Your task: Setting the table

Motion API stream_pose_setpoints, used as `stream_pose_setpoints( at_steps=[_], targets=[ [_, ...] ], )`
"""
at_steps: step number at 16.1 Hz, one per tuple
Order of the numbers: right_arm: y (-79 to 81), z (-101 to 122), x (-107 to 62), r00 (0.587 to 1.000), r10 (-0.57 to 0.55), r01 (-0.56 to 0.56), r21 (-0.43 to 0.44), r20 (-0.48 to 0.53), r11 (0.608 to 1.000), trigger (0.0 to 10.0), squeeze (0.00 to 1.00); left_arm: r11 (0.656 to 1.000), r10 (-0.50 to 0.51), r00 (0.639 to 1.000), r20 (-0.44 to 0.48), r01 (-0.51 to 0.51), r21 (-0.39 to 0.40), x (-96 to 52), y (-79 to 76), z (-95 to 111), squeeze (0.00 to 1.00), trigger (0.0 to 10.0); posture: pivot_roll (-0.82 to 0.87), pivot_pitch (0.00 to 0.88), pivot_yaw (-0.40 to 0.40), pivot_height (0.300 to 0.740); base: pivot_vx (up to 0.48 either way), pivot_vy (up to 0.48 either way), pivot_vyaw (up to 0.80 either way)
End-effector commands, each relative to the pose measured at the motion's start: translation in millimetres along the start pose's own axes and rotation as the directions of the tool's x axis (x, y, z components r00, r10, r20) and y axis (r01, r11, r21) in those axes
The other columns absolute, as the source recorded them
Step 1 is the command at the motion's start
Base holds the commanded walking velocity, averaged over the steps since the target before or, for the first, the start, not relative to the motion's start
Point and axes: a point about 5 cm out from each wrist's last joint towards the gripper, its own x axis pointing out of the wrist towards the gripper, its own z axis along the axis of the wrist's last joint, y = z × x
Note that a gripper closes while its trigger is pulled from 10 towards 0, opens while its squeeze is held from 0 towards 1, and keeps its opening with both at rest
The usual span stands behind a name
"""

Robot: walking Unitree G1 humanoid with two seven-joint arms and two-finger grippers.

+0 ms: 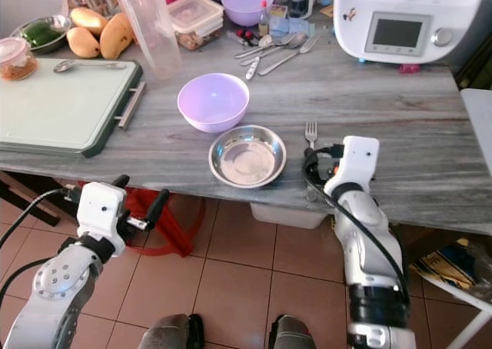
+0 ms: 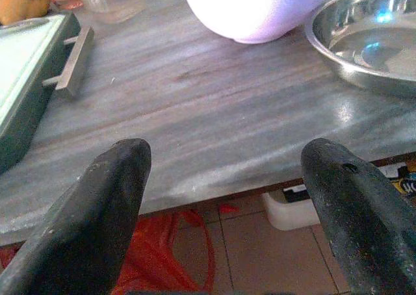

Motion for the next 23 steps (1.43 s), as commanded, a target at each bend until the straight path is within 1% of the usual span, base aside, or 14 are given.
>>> stream_pose_setpoints(
  at_steps=[1,2,5,7,9,12,13,14,15,16,17,18,19,23],
  targets=[
    [1.3,7,-2.8,0.999,-0.008,0.008,0.001,0.049,1.0,10.0,1.0,1.0,0.008,1.0,-0.01,-0.008,0.003,0.5,0.0,-3,0.0,10.0,0.05,0.092,0.078,0.74,0.0,0.0,0.0],
    [0.9,8,-3.8,0.997,-0.014,0.014,-0.004,0.072,1.0,10.0,1.0,1.0,0.008,1.0,-0.008,-0.008,0.003,1.1,-0.7,-3,0.0,10.0,0.05,0.086,0.077,0.74,0.0,0.0,0.0],
    [-2.9,-2,-8.7,0.998,-0.061,0.062,-0.016,0.034,0.998,10.0,1.0,1.0,0.011,1.0,-0.008,-0.011,0.001,1.0,-1.0,-5,0.0,10.0,0.05,0.073,0.072,0.74,0.0,0.0,0.0],
    [-5.1,-11,-12.6,0.996,-0.094,0.094,-0.052,0.006,0.994,10.0,1.0,1.0,0.012,1.0,-0.009,-0.012,-0.001,0.8,-2.1,-6,0.0,10.0,0.05,0.061,0.067,0.74,0.0,0.0,0.0],
    [-15.4,-14,-9.9,0.991,-0.137,0.135,-0.116,-0.01,0.984,10.0,0.94,1.0,0.013,1.0,-0.007,-0.013,-0.006,2.4,-3.5,-6,0.0,10.0,0.05,0.061,0.064,0.74,0.0,0.0,0.0],
    [-25.3,-6,-0.2,0.984,-0.178,0.175,-0.165,-0.004,0.971,10.0,0.72,1.0,0.016,1.0,-0.006,-0.016,-0.006,0.8,-3.5,-5,0.0,10.0,0.05,0.076,0.065,0.74,0.0,0.0,0.0],
    [-25.3,-5,0.7,0.984,-0.179,0.177,-0.164,-0.001,0.97,10.0,0.72,1.0,0.017,1.0,-0.006,-0.017,-0.006,0.6,-3.4,-5,0.0,10.0,0.05,0.076,0.065,0.74,0.0,0.0,0.0],
    [-26.3,-3,3.4,0.983,-0.186,0.184,-0.184,0.006,0.966,10.0,0.62,1.0,0.017,1.0,-0.01,-0.017,-0.005,-1.1,-3.0,-6,0.0,10.0,0.06,0.092,0.072,0.74,0.0,0.0,0.0],
    [-26.4,-3,5.5,0.982,-0.19,0.188,-0.191,0.007,0.964,10.0,0.58,1.0,0.016,1.0,-0.013,-0.016,-0.002,-3.5,-2.3,-6,0.0,10.0,0.07,0.1,0.077,0.74,0.0,0.0,0.0],
    [-26.7,-2,9.6,0.981,-0.192,0.189,-0.193,0.003,0.963,10.0,0.45,1.0,0.011,1.0,-0.02,-0.011,0.005,-5.9,-1.2,-5,0.0,10.0,0.07,0.108,0.084,0.74,0.0,0.0,0.0],
    [-26.9,-2,11.0,0.981,-0.192,0.189,-0.194,0.002,0.963,10.0,0.45,1.0,0.01,1.0,-0.022,-0.01,0.006,-6.3,-1.0,-5,0.0,10.0,0.07,0.108,0.084,0.74,0.0,0.0,0.0],
    [-27.5,0,13.7,0.981,-0.193,0.19,-0.195,0.003,0.962,10.0,0.27,1.0,0.006,1.0,-0.026,-0.006,0.01,-7.9,-0.1,-5,0.0,10.0,0.08,0.118,0.089,0.74,0.0,0.0,0.0],
    [-27.9,2,16.3,0.981,-0.192,0.189,-0.198,0.006,0.962,10.0,0.2,1.0,0.004,1.0,-0.029,-0.003,0.013,-9.6,0.7,-5,0.0,10.0,0.09,0.124,0.093,0.74,0.0,0.0,0.0],
    [-27.8,6,24.0,0.984,-0.179,0.177,-0.199,0.009,0.964,10.0,0.04,1.0,-0.003,0.999,-0.049,0.004,0.029,-18.1,4.8,-4,0.0,10.0,0.11,0.144,0.106,0.74,0.0,0.0,0.0]
  ],
)
